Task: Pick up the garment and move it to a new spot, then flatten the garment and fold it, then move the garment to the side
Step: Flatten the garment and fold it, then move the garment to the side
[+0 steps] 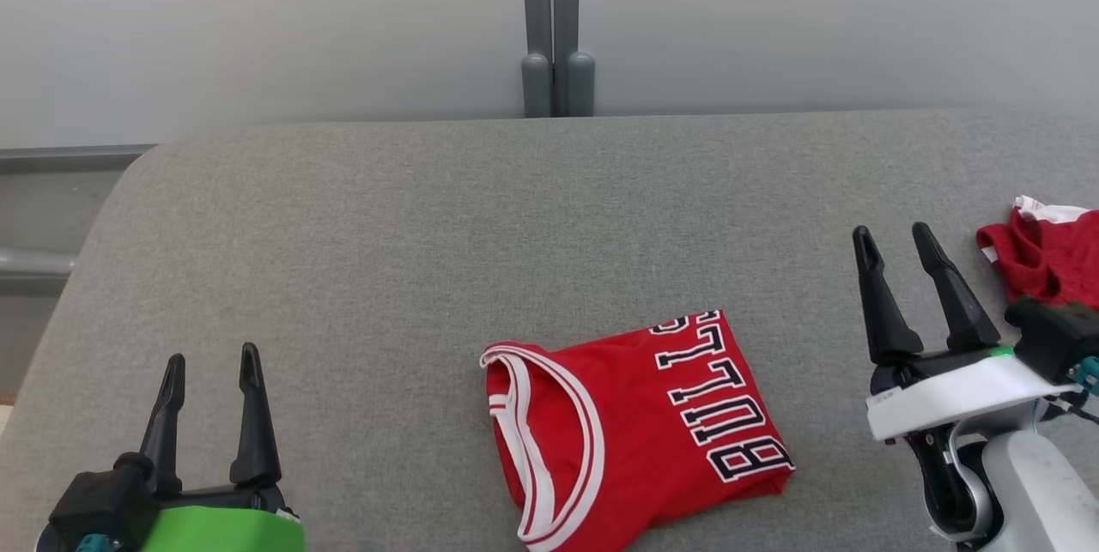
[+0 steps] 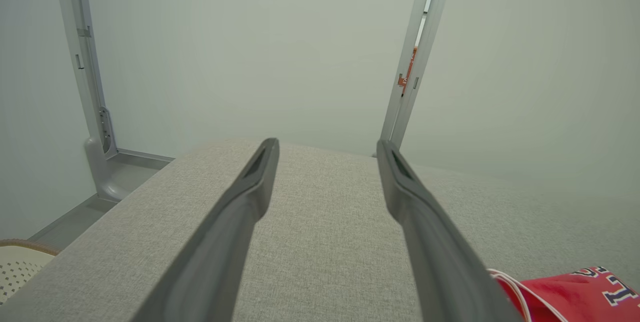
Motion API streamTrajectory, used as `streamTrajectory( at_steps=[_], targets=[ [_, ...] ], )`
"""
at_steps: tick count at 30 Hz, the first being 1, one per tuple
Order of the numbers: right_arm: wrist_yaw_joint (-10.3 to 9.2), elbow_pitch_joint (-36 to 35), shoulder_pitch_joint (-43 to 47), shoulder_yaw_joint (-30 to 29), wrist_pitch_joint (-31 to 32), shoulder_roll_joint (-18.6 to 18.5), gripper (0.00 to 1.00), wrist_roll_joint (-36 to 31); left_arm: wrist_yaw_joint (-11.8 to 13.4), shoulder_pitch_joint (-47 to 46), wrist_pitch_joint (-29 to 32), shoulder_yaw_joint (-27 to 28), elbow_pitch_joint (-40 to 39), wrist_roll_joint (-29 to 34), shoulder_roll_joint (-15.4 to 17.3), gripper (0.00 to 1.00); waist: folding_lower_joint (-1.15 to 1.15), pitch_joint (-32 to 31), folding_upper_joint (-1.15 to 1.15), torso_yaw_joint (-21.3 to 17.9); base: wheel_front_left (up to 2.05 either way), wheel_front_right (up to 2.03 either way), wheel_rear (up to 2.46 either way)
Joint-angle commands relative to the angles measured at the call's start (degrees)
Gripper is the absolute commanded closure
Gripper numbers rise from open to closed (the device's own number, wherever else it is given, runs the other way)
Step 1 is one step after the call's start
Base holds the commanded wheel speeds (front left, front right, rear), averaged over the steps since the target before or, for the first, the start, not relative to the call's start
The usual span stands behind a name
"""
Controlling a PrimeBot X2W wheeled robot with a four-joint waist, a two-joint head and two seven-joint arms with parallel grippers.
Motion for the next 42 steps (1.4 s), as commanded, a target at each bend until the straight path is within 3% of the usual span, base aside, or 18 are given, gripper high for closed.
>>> streamTrajectory(
  at_steps=[1, 11, 22, 29, 36, 42],
  targets=[
    [0.02, 0.38, 1.7, -1.22, -0.19, 0.34, 0.0, -1.2, -0.24, -0.2, -0.13, 0.0, 0.29, 1.08, -0.15, 0.0, 0.0, -0.13, 0.0, -0.6, 0.0, 0.0, 0.0],
    [0.02, 3.76, 3.06, -1.19, -0.17, 1.07, 0.0, -6.21, -1.16, 1.11, -0.14, -0.19, 1.6, 3.76, -1.56, 0.0, 0.0, 0.02, 0.0, -2.38, 0.0, 0.0, 0.0],
    [0.02, 8.29, 1.16, 1.76, 0.64, 0.52, 0.0, -3.43, -2.5, 0.37, -0.14, 0.97, 1.61, 4.73, -2.51, 0.0, 0.0, 0.93, 0.0, -1.85, 0.0, 0.0, 0.0],
    [0.03, 15.27, -5.1, 9.63, 13.36, -0.66, 0.0, 2.21, -3.44, -1.1, -0.14, 0.9, 2.31, 5.19, -3.13, 0.0, 0.0, 2.16, 0.0, -0.63, 0.0, 0.0, 0.0],
    [0.02, 23.86, -11.54, 12.66, 25.15, -0.34, 0.0, 5.43, -4.37, -2.21, -0.14, 0.4, 3.52, 5.03, -3.98, 0.0, 0.0, 3.67, 0.0, 2.19, 0.0, 0.0, 0.0],
    [0.02, 29.79, -11.46, 14.24, 35.1, 0.67, 0.0, 9.87, -5.03, -2.83, -0.14, 0.08, 4.39, 5.2, -4.6, 0.0, 0.0, 4.28, 0.0, 4.99, 0.0, 0.0, 0.0]
  ],
)
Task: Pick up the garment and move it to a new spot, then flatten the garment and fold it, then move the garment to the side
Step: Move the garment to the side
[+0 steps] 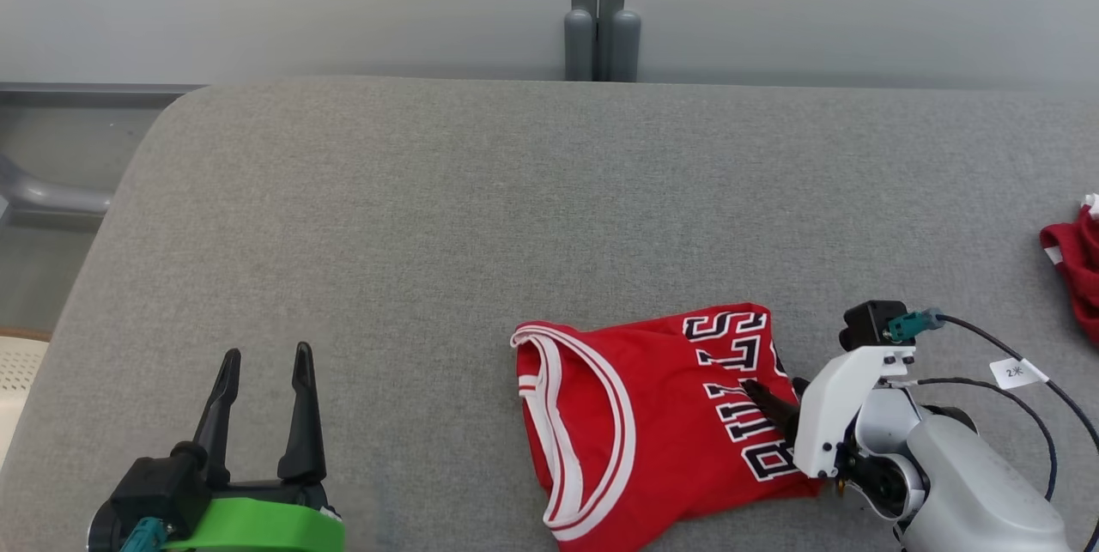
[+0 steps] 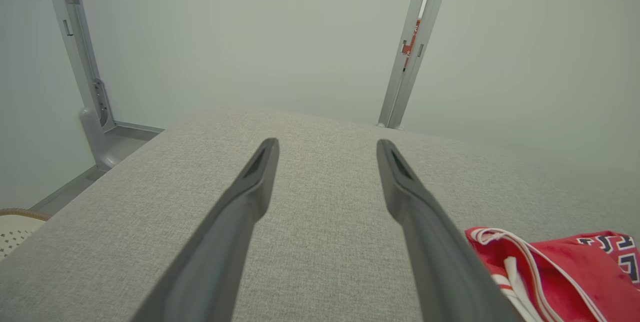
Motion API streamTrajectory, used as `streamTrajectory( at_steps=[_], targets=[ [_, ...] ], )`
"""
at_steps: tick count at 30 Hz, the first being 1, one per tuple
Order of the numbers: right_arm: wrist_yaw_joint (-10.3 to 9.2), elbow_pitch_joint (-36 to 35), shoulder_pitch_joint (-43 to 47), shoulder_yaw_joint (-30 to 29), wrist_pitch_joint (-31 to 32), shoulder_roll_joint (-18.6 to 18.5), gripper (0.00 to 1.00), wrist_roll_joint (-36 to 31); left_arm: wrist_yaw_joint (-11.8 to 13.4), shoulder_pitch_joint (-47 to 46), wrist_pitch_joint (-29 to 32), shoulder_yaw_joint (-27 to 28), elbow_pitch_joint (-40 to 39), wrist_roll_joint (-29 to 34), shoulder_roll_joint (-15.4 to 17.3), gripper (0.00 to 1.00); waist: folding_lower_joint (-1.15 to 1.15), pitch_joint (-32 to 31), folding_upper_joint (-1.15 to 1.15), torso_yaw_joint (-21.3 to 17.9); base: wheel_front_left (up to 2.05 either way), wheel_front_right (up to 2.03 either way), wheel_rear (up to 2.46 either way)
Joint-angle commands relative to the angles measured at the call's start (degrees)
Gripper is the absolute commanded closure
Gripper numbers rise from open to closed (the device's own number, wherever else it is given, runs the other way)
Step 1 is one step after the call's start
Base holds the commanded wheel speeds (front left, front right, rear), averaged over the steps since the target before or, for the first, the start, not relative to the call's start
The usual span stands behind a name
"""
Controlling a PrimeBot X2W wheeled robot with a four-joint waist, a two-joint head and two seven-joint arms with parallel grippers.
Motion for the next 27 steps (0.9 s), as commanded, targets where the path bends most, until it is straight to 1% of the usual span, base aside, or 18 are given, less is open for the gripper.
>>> streamTrajectory(
  at_steps=[1, 3, 4, 5, 6, 11, 15, 21, 24, 27],
  targets=[
    [0.03, 1.32, 0.99, 0.39, 2.06, 0.27, 0.0, 1.46, -0.32, -0.86, -0.14, 0.16, 0.19, 0.24, -0.21, 0.0, 0.0, 0.55, 0.0, 1.51, 0.0, 0.0, 0.0],
    [0.04, 1.49, 1.81, 1.1, 3.86, 0.77, 0.0, 2.99, -0.41, -0.84, -0.14, 0.27, 0.42, 0.39, -0.3, 0.0, 0.0, 0.57, 0.0, 1.85, 0.0, 0.0, 0.0],
    [0.05, 0.83, 2.07, 1.41, 3.92, 0.85, 0.05, 3.85, -0.49, -0.83, -0.14, 0.29, 0.53, 0.48, -0.35, 0.0, 0.0, 0.57, 0.0, 1.96, 0.0, 0.0, 0.0],
    [0.05, 0.16, 2.1, 1.45, 3.28, 0.72, 0.45, 4.38, -0.55, -0.84, -0.14, 0.33, 0.59, 0.6, -0.38, 0.0, 0.0, 0.57, 0.0, 1.99, 0.0, 0.0, 0.0],
    [0.05, -0.53, 2.0, 1.46, 2.45, 0.3, 1.0, 4.63, -0.63, -0.81, -0.14, 0.34, 0.65, 0.74, -0.4, 0.0, 0.0, 0.57, 0.0, 1.94, 0.0, 0.0, 0.0],
    [0.04, -3.26, -0.97, 2.0, -3.34, -1.69, 1.0, 3.91, -0.91, -1.08, -0.14, 0.04, 0.38, 1.3, -0.36, 0.0, 0.0, 0.37, 0.0, 0.03, 0.0, 0.0, 0.0],
    [0.02, -4.5, -3.19, 3.59, -6.67, -2.5, 1.0, 3.82, -1.37, -1.62, -0.15, -0.36, 0.21, 0.82, -0.61, 0.0, 0.0, 0.34, 0.0, -3.32, 0.0, 0.0, 0.0],
    [0.03, -5.77, -5.95, 5.2, -9.15, -3.37, 1.0, 4.54, -1.85, -2.79, -0.14, -1.21, -1.13, 1.34, -0.94, 0.0, 0.0, 1.27, 0.0, -10.63, 0.0, 0.0, 0.0],
    [0.03, -6.31, -6.8, 5.44, -10.45, -3.75, 1.0, 4.83, -1.94, -3.33, -0.14, -1.52, -1.23, 1.87, -0.92, 0.0, 0.0, 1.81, 0.0, -15.08, 0.0, 0.0, 0.0],
    [0.03, -7.15, -7.87, 5.89, -11.07, -3.4, 1.0, 5.15, -2.1, -4.05, -0.14, -1.47, -1.25, 2.16, -0.56, 0.0, 0.0, 2.79, 0.0, -19.86, 0.0, 0.0, 0.0]
  ],
)
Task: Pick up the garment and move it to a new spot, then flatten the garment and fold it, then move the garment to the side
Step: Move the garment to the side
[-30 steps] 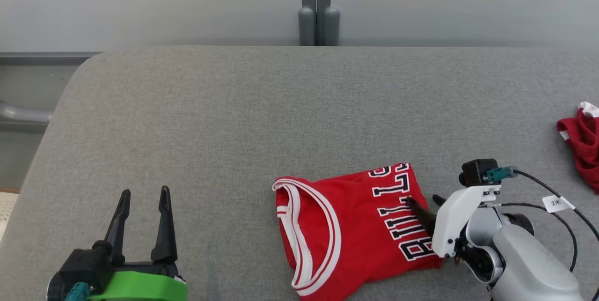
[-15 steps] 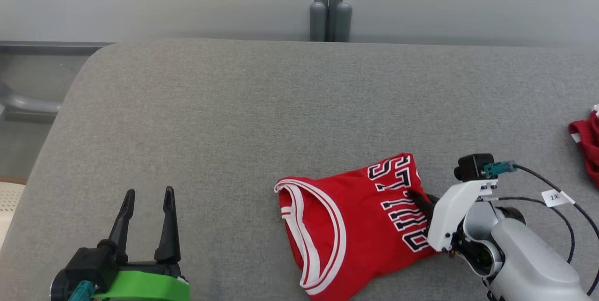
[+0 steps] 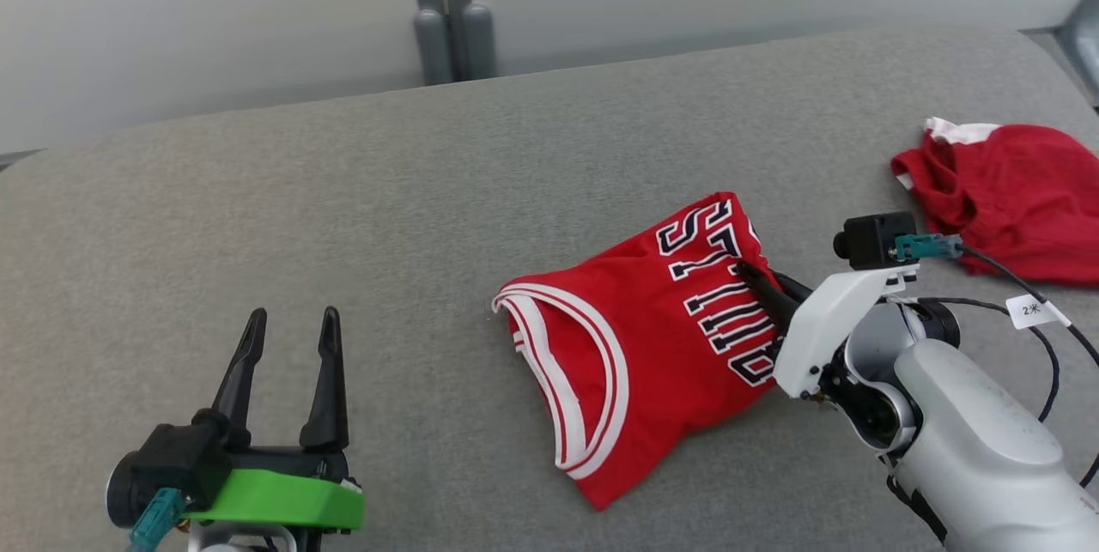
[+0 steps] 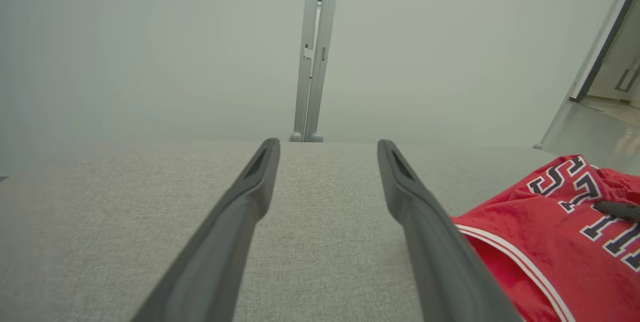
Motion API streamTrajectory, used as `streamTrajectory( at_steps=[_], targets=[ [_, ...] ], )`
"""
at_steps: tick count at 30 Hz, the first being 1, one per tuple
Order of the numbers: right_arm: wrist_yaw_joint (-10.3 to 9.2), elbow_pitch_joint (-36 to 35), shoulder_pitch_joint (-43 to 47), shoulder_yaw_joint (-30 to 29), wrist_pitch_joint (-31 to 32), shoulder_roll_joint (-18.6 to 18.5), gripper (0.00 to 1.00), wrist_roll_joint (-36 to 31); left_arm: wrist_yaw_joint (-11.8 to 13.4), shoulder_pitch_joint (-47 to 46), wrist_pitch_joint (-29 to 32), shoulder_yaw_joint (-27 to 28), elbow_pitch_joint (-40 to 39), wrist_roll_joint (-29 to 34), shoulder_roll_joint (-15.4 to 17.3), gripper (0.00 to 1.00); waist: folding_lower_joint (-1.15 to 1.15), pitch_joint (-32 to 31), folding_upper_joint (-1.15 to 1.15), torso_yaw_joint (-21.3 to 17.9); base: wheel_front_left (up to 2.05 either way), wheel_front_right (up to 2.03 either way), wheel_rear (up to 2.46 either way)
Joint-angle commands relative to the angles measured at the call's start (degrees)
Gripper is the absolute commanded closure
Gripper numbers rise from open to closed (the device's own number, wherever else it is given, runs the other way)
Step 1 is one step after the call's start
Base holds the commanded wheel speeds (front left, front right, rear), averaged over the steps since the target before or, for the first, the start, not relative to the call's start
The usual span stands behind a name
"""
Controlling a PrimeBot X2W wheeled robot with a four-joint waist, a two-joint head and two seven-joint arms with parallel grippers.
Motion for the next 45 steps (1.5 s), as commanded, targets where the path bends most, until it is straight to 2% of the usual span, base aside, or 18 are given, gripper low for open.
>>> streamTrajectory(
  at_steps=[1, 7, 15, 21, 31, 37, 42, 43, 44, 45],
  targets=[
    [0.03, -0.69, -1.33, 0.13, -0.72, 0.23, 1.0, 0.37, -0.26, -1.37, -0.13, 0.18, -0.19, 0.58, 0.47, 0.0, 0.0, 2.05, 0.0, -9.13, 0.0, 0.0, 0.0],
    [0.03, -1.24, -3.89, 1.58, -2.58, 0.72, 1.0, 1.25, -0.46, -4.07, 0.14, -1.35, -0.07, 1.38, 1.4, 0.0, 0.0, 5.46, 0.0, -15.75, 0.0, 0.0, 0.0],
    [0.02, 0.82, -12.43, 3.36, -8.4, -0.53, 1.0, 3.81, -0.86, -8.35, 1.78, -3.23, -0.51, 1.96, 3.24, 0.0, 0.0, 11.66, 0.0, -17.95, 0.0, 0.0, 0.0],
    [0.03, 5.47, -20.66, 4.6, -10.33, -3.87, 1.0, 7.19, -0.89, -11.14, 3.07, -3.76, -1.28, 2.39, 4.69, 0.0, 0.0, 16.76, 0.0, -17.82, 0.0, 0.0, 0.0],
    [0.02, 13.0, -29.25, 5.0, -10.77, -14.67, 1.0, 9.81, -1.02, -15.36, 5.12, -5.35, -2.26, 2.75, 6.48, 0.0, 0.0, 23.98, 0.0, -14.95, 0.0, 0.0, 0.0],
    [0.02, 19.16, -32.68, 4.64, -11.42, -17.32, 1.0, 10.43, -1.05, -16.92, 5.84, -5.82, -2.82, 3.11, 7.45, 0.0, 0.0, 27.11, 0.0, -12.66, 0.0, 0.0, 0.0],
    [0.02, 27.4, -36.01, 5.93, -12.31, -17.34, 1.0, 7.61, -1.11, -18.24, 5.76, -6.8, -2.76, 3.09, 7.28, 0.0, 0.0, 28.64, 0.0, -10.07, 0.0, 0.0, 0.0],
    [0.02, 29.46, -36.77, 6.08, -12.9, -17.59, 0.65, 6.64, -1.05, -18.34, 5.48, -6.88, -2.53, 2.95, 7.11, 0.0, 0.0, 28.78, 0.0, -9.55, 0.0, 0.0, 0.0],
    [0.01, 31.56, -37.3, 6.26, -13.26, -17.8, 0.11, 5.78, -1.01, -18.38, 5.29, -7.01, -2.26, 2.81, 6.96, 0.0, 0.0, 28.78, 0.0, -9.11, 0.0, 0.0, 0.0],
    [0.02, 33.5, -37.88, 6.53, -13.76, -17.56, 0.0, 4.94, -0.96, -18.4, 4.98, -7.13, -1.91, 2.64, 6.79, 0.0, 0.0, 28.68, 0.0, -8.67, 0.0, 0.0, 0.0]
  ],
)
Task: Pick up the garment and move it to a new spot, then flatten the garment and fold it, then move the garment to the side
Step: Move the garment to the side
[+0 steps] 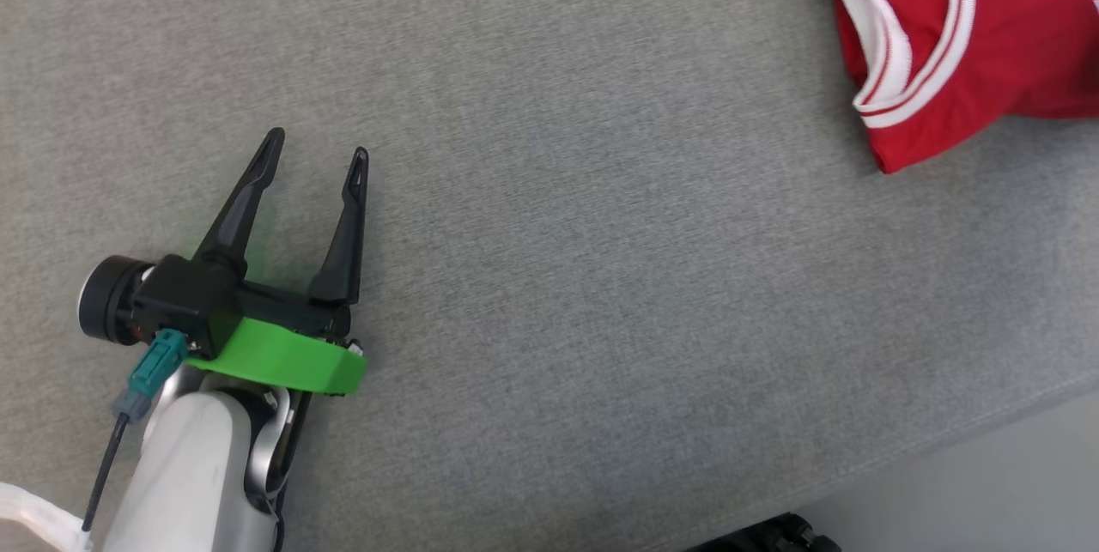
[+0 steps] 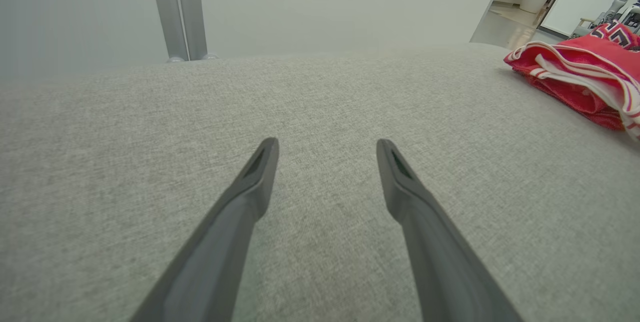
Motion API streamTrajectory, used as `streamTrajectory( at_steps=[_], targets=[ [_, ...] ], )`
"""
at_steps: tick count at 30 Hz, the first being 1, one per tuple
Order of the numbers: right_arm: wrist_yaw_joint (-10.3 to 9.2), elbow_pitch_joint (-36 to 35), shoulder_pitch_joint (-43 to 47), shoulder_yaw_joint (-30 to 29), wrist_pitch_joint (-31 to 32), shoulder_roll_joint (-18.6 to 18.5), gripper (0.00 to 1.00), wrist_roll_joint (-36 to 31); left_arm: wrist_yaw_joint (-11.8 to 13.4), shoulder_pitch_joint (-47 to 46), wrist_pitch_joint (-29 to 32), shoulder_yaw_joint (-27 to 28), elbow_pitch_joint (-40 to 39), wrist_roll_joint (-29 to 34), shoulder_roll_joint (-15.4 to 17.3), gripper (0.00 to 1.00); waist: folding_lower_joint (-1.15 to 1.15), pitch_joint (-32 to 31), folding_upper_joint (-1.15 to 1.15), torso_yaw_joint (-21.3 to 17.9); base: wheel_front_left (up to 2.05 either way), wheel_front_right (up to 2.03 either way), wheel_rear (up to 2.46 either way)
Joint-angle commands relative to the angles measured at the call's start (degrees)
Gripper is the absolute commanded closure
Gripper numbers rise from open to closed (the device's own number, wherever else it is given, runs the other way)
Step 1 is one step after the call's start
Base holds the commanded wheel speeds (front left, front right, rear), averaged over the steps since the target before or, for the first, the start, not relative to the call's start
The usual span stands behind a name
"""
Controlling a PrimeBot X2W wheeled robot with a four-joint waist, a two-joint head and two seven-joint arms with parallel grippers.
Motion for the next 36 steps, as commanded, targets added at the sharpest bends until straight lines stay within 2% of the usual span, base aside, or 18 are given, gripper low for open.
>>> streamTrajectory(
  at_steps=[1, 6, 9, 13, 17, 23, 28, 32, 36],
  targets=[
    [0.01, 2.1, -1.17, 0.18, -1.23, 0.09, 0.0, -0.99, 0.07, -0.82, -0.58, -0.05, 0.54, -0.23, -0.14, 0.0, -0.01, 0.85, -0.01, 2.33, 0.0, 0.0, 0.0],
    [0.01, 9.02, -3.33, 1.08, -6.67, 0.42, 0.0, -5.63, 0.53, 0.11, -2.62, 0.38, 2.41, -0.97, -0.75, 0.0, -0.01, -2.28, -0.01, 3.83, 0.0, 0.0, 0.0],
    [0.01, 9.07, -3.55, 1.7, -9.08, 1.35, 0.0, -7.56, 1.08, 1.23, -3.68, 1.11, 3.17, -1.63, -1.19, 0.0, -0.01, -5.34, -0.01, 4.65, 0.0, 0.0, 0.0],
    [0.01, 5.49, -2.07, 0.62, -10.4, 1.96, 0.0, -8.39, 1.76, 3.45, -4.78, 3.12, 3.53, -2.72, -1.51, 0.0, -0.01, -10.89, -0.01, 5.83, 0.0, 0.0, 0.0],
    [0.01, -3.1, 1.34, -2.98, -10.42, 2.28, 0.0, -10.24, 2.64, 6.82, -5.21, 6.13, 2.49, -4.43, -1.36, 0.0, -0.01, -16.2, -0.01, 6.87, 0.0, 0.0, 0.0],
    [0.01, -16.06, 12.41, -9.2, -10.43, 4.26, 0.0, -15.47, 3.77, 11.76, -5.41, 10.63, 0.97, -7.69, -1.87, 0.0, -0.01, -22.88, -0.01, 8.87, 0.0, 0.0, 0.0],
    [0.01, -26.51, 24.87, -15.4, -10.45, 7.01, 0.0, -19.86, 4.63, 14.85, -4.95, 12.33, 1.64, -9.83, -2.1, 0.0, -0.01, -28.33, -0.01, 10.35, 0.0, 0.0, 0.0],
    [0.01, -32.99, 34.6, -20.54, -10.43, 10.0, 0.0, -22.04, 5.56, 17.39, -4.84, 13.04, 2.31, -9.59, -2.03, 0.0, -0.01, -31.47, -0.01, 11.22, 0.0, 0.0, 0.0],
    [0.01, -38.1, 42.4, -23.21, -10.42, 12.61, 0.0, -23.97, 5.5, 19.97, -5.22, 13.24, 1.94, -8.23, -2.16, 0.0, -0.01, -32.95, -0.01, 11.84, 0.0, 0.0, 0.0]
  ],
)
